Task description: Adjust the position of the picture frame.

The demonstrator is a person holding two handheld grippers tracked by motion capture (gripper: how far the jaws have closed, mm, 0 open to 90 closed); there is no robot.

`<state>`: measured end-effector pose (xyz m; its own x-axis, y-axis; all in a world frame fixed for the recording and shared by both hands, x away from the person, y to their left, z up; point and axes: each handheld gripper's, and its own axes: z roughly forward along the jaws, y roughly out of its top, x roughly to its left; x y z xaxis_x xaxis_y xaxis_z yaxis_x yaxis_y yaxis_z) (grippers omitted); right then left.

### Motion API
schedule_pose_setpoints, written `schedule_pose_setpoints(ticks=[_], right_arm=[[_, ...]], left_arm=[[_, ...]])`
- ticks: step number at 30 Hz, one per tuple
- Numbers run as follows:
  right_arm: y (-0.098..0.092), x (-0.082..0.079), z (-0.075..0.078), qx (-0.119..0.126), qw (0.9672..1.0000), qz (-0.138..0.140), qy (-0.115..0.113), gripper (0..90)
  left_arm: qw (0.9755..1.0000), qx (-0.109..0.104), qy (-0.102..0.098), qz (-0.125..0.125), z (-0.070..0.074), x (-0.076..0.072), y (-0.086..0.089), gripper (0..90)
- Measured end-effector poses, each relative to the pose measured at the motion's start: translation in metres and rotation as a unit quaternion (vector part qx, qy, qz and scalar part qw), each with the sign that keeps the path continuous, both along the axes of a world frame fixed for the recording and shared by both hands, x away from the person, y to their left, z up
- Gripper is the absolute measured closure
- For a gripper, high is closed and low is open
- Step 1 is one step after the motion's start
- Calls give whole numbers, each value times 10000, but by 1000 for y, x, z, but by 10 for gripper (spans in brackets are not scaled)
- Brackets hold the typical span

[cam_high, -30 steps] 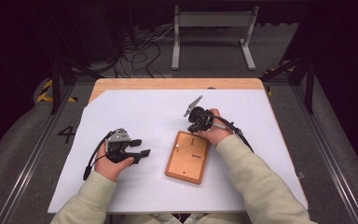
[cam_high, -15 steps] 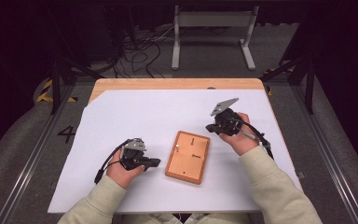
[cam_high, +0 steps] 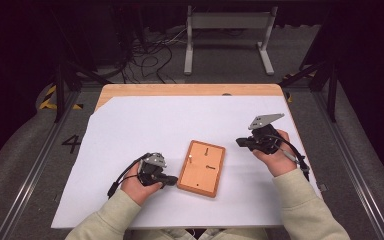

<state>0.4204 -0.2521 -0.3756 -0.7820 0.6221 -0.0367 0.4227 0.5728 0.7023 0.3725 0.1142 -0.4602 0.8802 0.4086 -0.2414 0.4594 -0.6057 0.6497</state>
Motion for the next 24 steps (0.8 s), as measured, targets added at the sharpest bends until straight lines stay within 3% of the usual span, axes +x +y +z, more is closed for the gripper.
schedule_pose_setpoints(ticks=[3, 10, 15, 19, 24], right_arm=[[-4, -3, 0, 7, 10000, -43, 22, 900], [-12, -12, -3, -28, 9999, -94, 105, 900], [-20, -15, -3, -15, 9996, -214, 157, 900], [-20, -20, -3, -43, 9997, -152, 211, 900], [-19, -28, -5, -123, 9995, -37, 280, 900]], left_arm=[[9997, -36, -44, -218, -1, -2, -6, 900], [9992, -38, -27, -395, -1, -6, -16, 900], [9967, -60, -11, -813, -1, -13, -34, 900], [9952, 7, -89, -974, 0, -15, -43, 900], [9943, -86, 18, -1062, -1, -15, -50, 900]])
